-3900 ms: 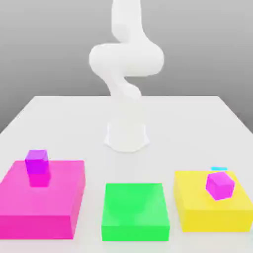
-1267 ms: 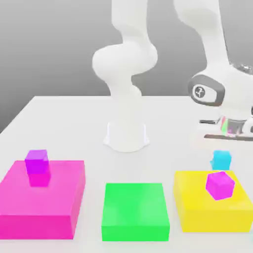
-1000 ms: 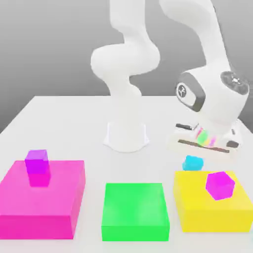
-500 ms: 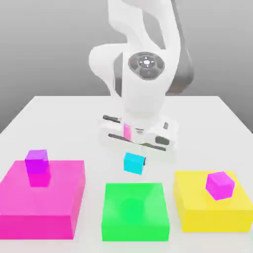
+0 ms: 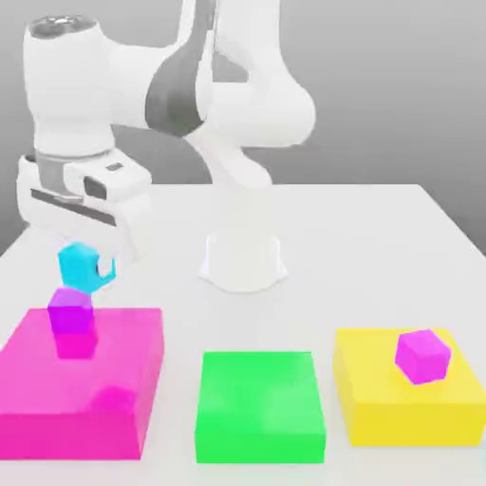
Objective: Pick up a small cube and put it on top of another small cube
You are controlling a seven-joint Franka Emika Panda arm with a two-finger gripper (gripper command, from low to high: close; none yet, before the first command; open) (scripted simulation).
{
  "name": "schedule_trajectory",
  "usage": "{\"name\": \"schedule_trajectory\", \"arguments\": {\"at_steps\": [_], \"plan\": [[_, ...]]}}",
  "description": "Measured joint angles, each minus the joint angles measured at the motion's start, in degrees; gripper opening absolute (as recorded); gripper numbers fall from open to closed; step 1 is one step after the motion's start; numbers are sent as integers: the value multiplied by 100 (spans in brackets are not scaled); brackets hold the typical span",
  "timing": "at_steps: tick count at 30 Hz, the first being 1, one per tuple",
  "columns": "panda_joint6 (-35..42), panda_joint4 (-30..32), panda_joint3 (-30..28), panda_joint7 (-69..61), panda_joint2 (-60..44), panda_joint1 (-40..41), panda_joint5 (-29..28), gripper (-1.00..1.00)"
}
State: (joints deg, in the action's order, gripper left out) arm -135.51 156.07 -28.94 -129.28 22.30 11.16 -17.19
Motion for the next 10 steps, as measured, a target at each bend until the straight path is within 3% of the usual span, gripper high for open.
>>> {"name": "schedule_trajectory", "arguments": {"at_steps": [6, 7, 10], "plan": [[-1035, 237, -555, -536, -817, -95, 305, -100], [-1186, 270, -596, -578, -941, -124, 352, 100], [-1186, 270, -596, -577, -941, -124, 351, 100]]}}
